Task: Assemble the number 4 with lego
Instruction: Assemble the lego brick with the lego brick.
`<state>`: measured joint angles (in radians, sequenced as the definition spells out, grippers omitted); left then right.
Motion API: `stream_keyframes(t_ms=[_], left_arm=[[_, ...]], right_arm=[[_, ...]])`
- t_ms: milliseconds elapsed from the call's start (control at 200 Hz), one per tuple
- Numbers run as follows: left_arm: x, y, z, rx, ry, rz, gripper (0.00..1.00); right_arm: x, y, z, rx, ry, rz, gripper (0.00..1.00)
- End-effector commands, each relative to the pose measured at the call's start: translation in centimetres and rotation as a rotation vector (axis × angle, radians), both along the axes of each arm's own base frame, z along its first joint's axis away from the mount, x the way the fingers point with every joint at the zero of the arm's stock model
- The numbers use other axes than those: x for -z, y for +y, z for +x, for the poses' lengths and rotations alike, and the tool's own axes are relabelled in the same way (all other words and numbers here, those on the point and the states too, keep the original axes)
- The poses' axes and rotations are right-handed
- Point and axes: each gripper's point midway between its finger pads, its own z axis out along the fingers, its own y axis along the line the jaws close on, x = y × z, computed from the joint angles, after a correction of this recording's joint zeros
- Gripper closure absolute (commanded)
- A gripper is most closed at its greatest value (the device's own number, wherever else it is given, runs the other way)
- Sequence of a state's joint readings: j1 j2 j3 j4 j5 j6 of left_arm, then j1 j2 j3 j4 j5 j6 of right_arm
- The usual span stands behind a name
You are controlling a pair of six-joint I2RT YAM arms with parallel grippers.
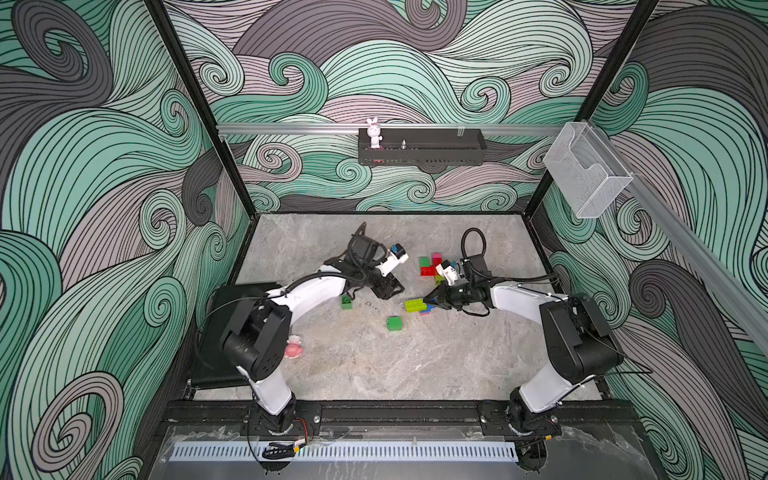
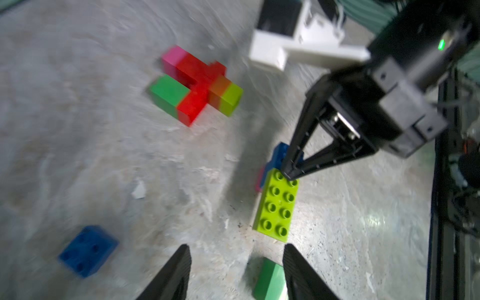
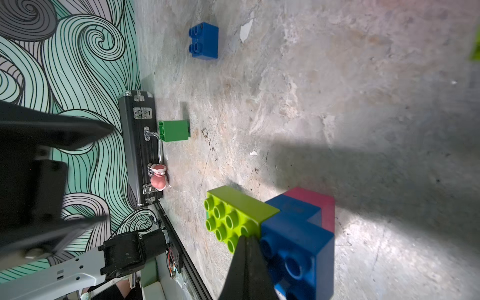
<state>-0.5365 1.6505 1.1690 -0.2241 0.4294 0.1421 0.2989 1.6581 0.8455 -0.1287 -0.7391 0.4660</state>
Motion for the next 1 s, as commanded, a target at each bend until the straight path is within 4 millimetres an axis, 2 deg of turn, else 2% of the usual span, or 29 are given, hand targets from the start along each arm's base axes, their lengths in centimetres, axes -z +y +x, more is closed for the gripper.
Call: stream_keyframes(t_ms=[0,130,270,465,751,856,986,996], left_arm=[[-1.9,1.9,2.1,-0.248,0.066,-0.053,0.42],[-0.2,5.1,2.1,-0.4,0.108,0.048,0.41],[1.0,7.0,2.0,-0.522,0.119,0.063,0.41],[1.0,9.9,2.1,-0.691,0.134,0.088,0.41],[0.1,12.0,1.0,-0.754,0.111,0.096,0.39],[0.4,12.5,0.3,-0.775,0.151,0.103,0.39],[1.6,13.4,-0.7,-0.832,0.234,0.114,0.37],[0.9,13.5,-0.9,-0.836,0.227,0.095,0.37]], right_arm=[[2.1,-1.3,-1.8,-0.004,0.094,-0.103,0.94],[1.4,-1.0,-1.4,-0.01,0.082,-0.089,0.88],[0.6,-0.8,-1.1,-0.014,0.064,-0.076,0.84],[-1.0,-0.6,-0.8,-0.029,0.02,-0.064,0.74],[-3.5,-0.2,-1.1,-0.087,-0.122,-0.085,0.63],[-4.4,1.1,-2.1,-0.183,-0.22,-0.093,0.57],[-4.7,3.9,-5.1,-0.421,-0.443,-0.216,0.48],[-4.7,4.1,-5.4,-0.441,-0.46,-0.224,0.47]])
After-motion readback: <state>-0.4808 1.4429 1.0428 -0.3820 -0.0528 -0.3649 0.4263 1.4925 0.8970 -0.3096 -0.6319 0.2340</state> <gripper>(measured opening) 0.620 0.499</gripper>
